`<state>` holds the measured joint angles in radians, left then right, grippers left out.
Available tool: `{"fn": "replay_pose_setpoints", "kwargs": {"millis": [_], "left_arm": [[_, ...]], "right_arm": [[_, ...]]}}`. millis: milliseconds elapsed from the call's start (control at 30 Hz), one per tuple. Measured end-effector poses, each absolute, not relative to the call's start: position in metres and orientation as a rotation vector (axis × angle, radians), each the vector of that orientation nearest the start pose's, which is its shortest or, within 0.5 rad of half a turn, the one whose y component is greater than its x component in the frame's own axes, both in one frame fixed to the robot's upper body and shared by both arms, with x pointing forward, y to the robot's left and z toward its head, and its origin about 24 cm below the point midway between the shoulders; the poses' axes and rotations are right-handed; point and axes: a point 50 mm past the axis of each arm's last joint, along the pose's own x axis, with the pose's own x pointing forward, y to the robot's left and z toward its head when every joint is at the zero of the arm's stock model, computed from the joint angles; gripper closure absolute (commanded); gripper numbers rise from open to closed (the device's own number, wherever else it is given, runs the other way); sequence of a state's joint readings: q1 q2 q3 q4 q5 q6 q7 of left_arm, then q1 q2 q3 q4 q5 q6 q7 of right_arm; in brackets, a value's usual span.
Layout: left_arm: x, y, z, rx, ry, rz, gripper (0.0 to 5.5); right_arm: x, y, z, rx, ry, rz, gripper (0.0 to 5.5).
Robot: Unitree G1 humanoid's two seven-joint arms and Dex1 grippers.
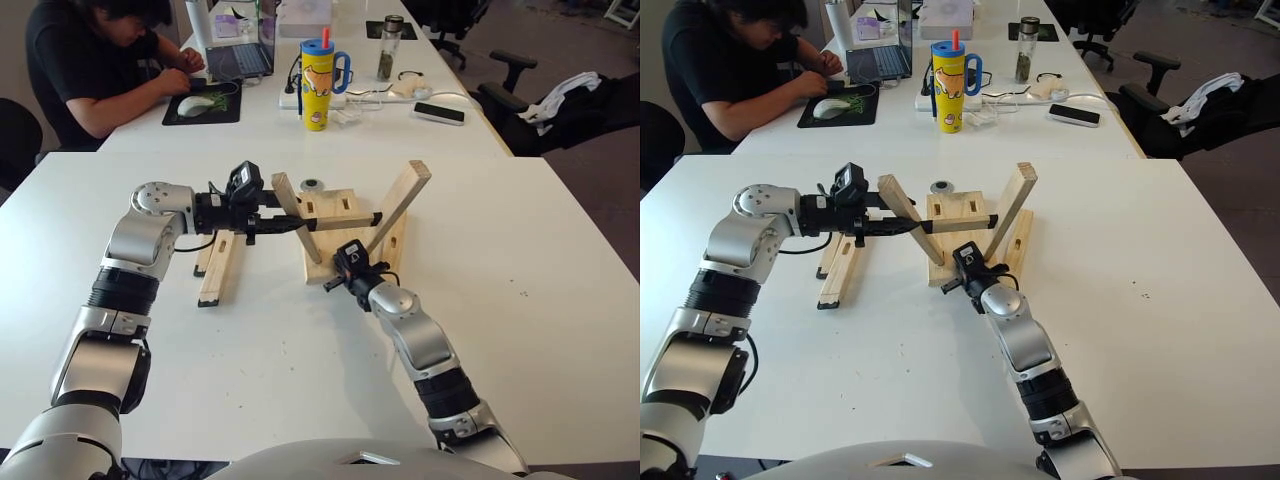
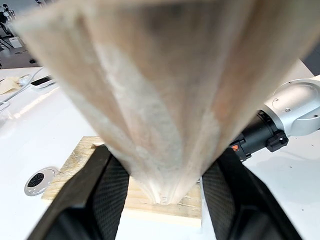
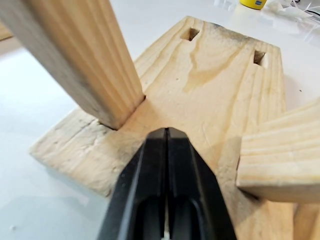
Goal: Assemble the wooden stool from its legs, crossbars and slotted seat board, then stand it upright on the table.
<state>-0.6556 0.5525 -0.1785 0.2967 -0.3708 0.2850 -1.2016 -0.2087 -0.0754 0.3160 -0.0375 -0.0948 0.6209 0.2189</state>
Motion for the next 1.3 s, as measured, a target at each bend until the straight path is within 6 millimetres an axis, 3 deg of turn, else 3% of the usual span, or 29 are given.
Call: {"fn": "replay_pose_setpoints", "kwargs": {"millis": [133, 233, 400, 533, 633, 767, 833, 1000, 1100, 1167, 1233, 1300], "left_arm": [[0.322, 0.158, 0.143, 0.186, 0.140, -1.257, 2.85], [0.317, 0.161, 0.121, 0.127, 0.235, -1.220, 2.39], [0.314, 0.184, 0.133, 0.171, 0.222, -1.164, 1.68], [0.303, 0.221, 0.143, 0.086, 0.238, -1.114, 2.03], [0.306, 0.239, 0.183, -0.147, 0.053, -1.057, 2.51], [0.319, 0.221, 0.241, -0.496, -0.299, -1.095, 3.19], [0.318, 0.199, 0.274, -0.638, -0.450, -1.153, 3.58], [0.306, 0.175, 0.290, -0.628, -0.467, -1.193, 4.38], [0.307, 0.161, 0.284, -0.550, -0.391, -1.191, 4.84], [0.310, 0.144, 0.256, -0.437, -0.217, -1.174, 5.18], [0.313, 0.127, 0.211, -0.338, -0.007, -1.142, 5.49], [0.310, 0.121, 0.206, -0.232, -0.006, -1.125, 5.49]], "right_arm": [[0.267, -0.076, 0.039, -0.264, 0.408, 0.498, 5.50], [0.267, -0.074, 0.041, -0.258, 0.399, 0.511, 5.50], [0.267, -0.073, 0.041, -0.253, 0.400, 0.516, 5.50], [0.266, -0.073, 0.041, -0.250, 0.401, 0.517, 5.50], [0.266, -0.073, 0.041, -0.237, 0.403, 0.514, 5.50], [0.266, -0.071, 0.040, -0.211, 0.401, 0.518, 5.50], [0.265, -0.068, 0.040, -0.205, 0.403, 0.532, 5.50], [0.266, -0.067, 0.039, -0.204, 0.405, 0.541, 5.50], [0.266, -0.066, 0.039, -0.197, 0.404, 0.544, 5.50], [0.266, -0.066, 0.041, -0.198, 0.395, 0.544, 5.50], [0.266, -0.065, 0.041, -0.195, 0.387, 0.547, 5.50], [0.266, -0.064, 0.040, -0.194, 0.393, 0.548, 5.50]]}}
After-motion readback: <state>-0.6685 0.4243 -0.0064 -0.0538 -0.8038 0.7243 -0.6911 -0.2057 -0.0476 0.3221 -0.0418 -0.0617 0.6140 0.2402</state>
